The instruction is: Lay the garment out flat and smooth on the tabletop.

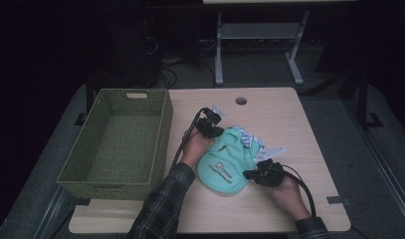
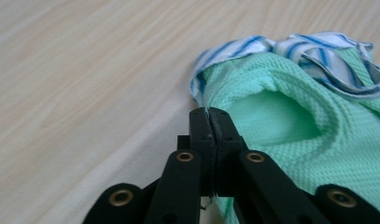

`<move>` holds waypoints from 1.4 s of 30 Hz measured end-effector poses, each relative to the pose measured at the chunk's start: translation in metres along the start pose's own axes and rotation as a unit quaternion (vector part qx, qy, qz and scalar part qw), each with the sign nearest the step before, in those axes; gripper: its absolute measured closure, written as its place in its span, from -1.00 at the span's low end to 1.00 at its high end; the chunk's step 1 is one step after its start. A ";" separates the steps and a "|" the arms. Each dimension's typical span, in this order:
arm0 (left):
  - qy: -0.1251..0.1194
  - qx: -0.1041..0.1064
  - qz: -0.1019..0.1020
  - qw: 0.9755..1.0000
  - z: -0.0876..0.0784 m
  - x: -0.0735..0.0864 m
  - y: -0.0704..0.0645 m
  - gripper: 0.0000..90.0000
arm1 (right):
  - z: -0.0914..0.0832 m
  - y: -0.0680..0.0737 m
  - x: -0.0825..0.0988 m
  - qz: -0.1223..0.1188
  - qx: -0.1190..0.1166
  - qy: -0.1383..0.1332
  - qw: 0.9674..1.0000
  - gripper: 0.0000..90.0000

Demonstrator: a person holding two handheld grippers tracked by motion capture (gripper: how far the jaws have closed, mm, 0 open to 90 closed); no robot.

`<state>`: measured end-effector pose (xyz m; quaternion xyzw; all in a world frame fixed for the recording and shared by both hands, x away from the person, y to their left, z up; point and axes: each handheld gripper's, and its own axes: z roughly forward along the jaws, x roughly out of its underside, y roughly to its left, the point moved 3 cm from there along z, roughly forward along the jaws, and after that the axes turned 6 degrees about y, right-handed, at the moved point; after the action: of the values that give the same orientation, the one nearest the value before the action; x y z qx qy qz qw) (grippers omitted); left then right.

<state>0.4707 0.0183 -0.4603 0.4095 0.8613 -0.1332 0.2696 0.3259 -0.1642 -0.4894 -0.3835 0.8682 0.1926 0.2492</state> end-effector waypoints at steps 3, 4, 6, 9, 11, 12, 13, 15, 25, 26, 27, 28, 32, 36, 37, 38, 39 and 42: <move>0.006 0.000 0.010 1.000 -0.002 0.003 -0.006 0.81 | 0.000 0.000 0.000 0.001 0.000 0.000 1.000 1.00; 0.007 0.002 0.012 1.000 -0.003 0.005 -0.008 0.76 | 0.000 0.000 0.000 0.001 0.000 0.000 1.000 1.00; 0.006 0.005 0.013 1.000 -0.007 0.008 -0.013 0.71 | 0.000 0.000 0.000 0.000 0.000 0.001 1.000 1.00; 0.001 0.007 0.016 1.000 -0.014 0.015 -0.018 0.69 | -0.004 -0.003 0.000 0.000 0.007 -0.005 1.000 1.00; 0.000 0.010 0.015 1.000 -0.018 0.021 -0.021 0.69 | -0.009 -0.006 -0.001 0.006 0.008 -0.019 1.000 1.00; -0.001 0.013 0.014 1.000 -0.020 0.024 -0.023 0.69 | -0.012 -0.008 -0.001 0.007 0.011 -0.022 1.000 1.00; -0.001 0.014 0.015 1.000 -0.021 0.028 -0.025 0.69 | -0.015 -0.010 -0.003 0.011 0.013 -0.027 0.999 1.00; -0.001 0.014 0.017 1.000 -0.025 0.036 -0.031 0.68 | -0.020 -0.015 -0.005 0.012 0.026 -0.031 0.999 0.93; 0.000 -0.001 0.028 1.000 -0.046 0.062 -0.039 0.53 | -0.031 -0.053 -0.022 0.053 0.064 -0.056 0.995 0.80; 0.002 -0.002 0.027 1.000 -0.047 0.065 -0.038 0.52 | -0.031 -0.056 -0.022 0.060 0.064 -0.057 0.994 0.78; 0.002 -0.004 0.026 1.000 -0.048 0.068 -0.037 0.51 | -0.030 -0.061 -0.023 0.067 0.069 -0.051 0.994 0.77; 0.003 -0.003 0.023 1.000 -0.048 0.070 -0.037 0.50 | -0.030 -0.066 -0.024 0.075 0.077 -0.053 0.993 0.77; 0.003 -0.012 0.016 1.000 -0.047 0.077 -0.032 0.51 | -0.028 -0.081 -0.027 0.094 0.085 -0.064 0.990 0.75; 0.007 -0.006 0.019 1.000 -0.044 0.078 -0.034 0.55 | -0.018 -0.092 -0.027 0.109 0.079 -0.056 0.989 0.66; 0.007 -0.006 0.018 1.000 -0.044 0.078 -0.034 0.55 | -0.016 -0.094 -0.028 0.114 0.075 -0.057 0.989 0.65; 0.008 -0.007 0.018 1.000 -0.043 0.079 -0.034 0.55 | -0.015 -0.095 -0.028 0.116 0.073 -0.057 0.989 0.65; 0.010 -0.007 0.018 1.000 -0.042 0.079 -0.034 0.55 | -0.013 -0.096 -0.029 0.119 0.072 -0.056 0.989 0.64; 0.015 -0.007 0.018 1.000 -0.040 0.081 -0.034 0.58 | -0.008 -0.097 -0.032 0.115 0.073 -0.053 0.989 0.63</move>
<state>0.3886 0.0662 -0.4736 0.4249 0.8587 -0.1164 0.2618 0.4162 -0.2114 -0.4783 -0.2512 0.9039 0.1758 0.2981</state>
